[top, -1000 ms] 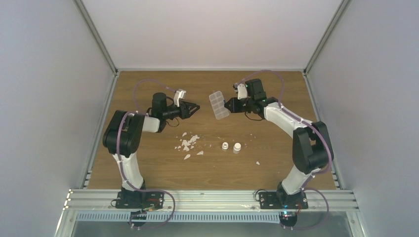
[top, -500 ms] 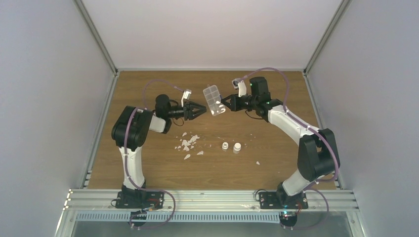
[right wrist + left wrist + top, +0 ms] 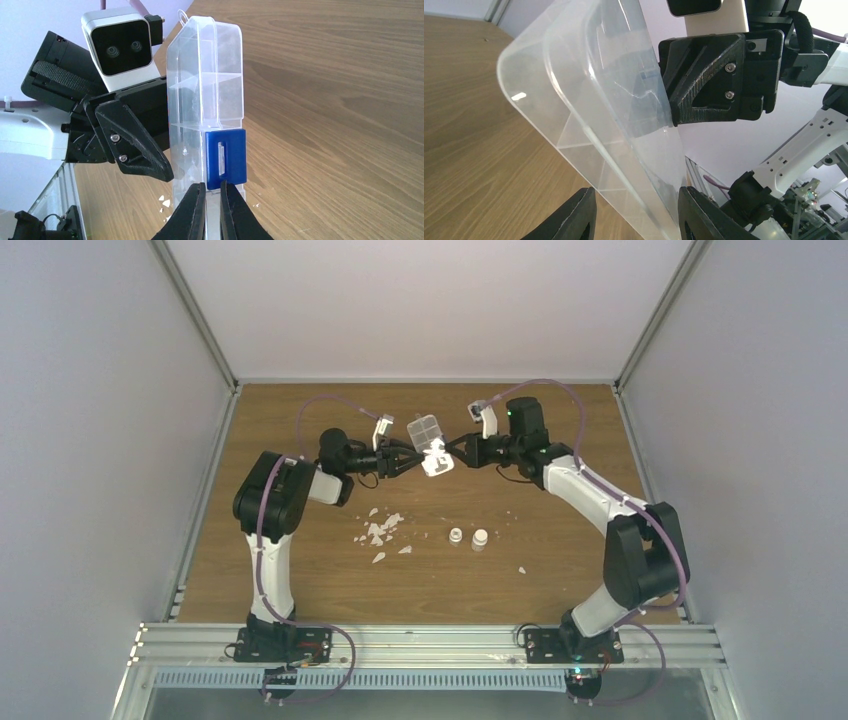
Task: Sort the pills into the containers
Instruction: Open the pill container at the center of the board.
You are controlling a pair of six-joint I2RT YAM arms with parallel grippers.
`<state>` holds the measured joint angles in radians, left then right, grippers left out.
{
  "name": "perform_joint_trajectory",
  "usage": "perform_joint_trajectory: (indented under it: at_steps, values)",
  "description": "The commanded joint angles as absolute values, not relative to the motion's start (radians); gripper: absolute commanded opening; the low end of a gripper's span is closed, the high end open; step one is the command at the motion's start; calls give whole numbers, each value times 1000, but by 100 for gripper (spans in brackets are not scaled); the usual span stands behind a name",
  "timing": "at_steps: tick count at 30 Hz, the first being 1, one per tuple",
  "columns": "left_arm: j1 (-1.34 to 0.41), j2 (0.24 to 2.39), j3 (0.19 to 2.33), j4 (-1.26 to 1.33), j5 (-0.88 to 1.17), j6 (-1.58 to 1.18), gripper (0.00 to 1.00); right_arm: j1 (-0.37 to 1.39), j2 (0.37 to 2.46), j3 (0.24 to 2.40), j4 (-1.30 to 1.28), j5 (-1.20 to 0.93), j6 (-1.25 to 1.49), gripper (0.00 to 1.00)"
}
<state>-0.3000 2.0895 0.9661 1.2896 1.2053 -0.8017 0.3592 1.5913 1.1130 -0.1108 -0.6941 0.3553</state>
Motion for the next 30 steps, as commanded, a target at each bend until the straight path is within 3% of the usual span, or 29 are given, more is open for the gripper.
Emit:
perform_joint_trajectory:
  at_steps: [1,4,11,17,18,20,22,26,30]
  values:
    - [-308,2099,989,1348,1194,-810,99,358,1562,1092,-63,-727,369,1]
    - [-313,2093,994,1344,1193,-811,97,358,1576,1081,-40,-739,384,0]
    - [-317,2100,1011,1321,1197,-809,58,359,1580,1061,-9,-758,399,1]
    - [-320,2117,1065,1249,1271,-764,39,359,1606,1043,-3,-790,403,6]
    - [-319,2110,1075,1201,1284,-723,36,359,1609,1041,-3,-794,400,12]
    - [-315,2086,1099,1044,1310,-580,34,359,1603,1031,17,-786,392,48]
    - [-307,2062,1127,896,1335,-459,33,352,1581,1020,13,-762,376,75]
    - [-285,2034,1222,574,1389,-219,33,305,1480,940,52,-737,367,99]
    - [-285,2049,1303,373,1480,-86,33,260,1406,824,173,-818,379,100]
